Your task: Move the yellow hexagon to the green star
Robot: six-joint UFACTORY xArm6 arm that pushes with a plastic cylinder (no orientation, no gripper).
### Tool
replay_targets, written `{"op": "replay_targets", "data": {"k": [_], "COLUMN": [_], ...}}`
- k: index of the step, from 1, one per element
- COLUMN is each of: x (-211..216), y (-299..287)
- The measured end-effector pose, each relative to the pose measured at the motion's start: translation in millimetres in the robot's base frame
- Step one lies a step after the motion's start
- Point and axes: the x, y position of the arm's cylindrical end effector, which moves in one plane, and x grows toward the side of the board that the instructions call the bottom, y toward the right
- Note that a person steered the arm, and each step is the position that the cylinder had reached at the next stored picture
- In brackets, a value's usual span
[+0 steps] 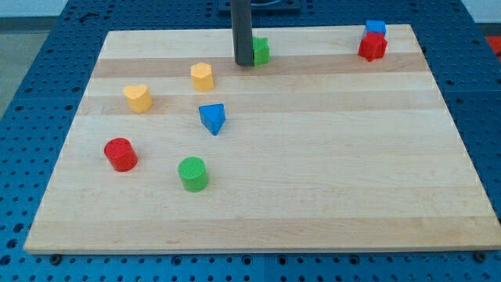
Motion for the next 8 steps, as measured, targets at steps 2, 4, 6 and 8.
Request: {"op": "replay_targets", "data": {"k": [2, 4, 6, 8], "x": [63, 108, 109, 67], "y": [-13, -28, -118, -85]}}
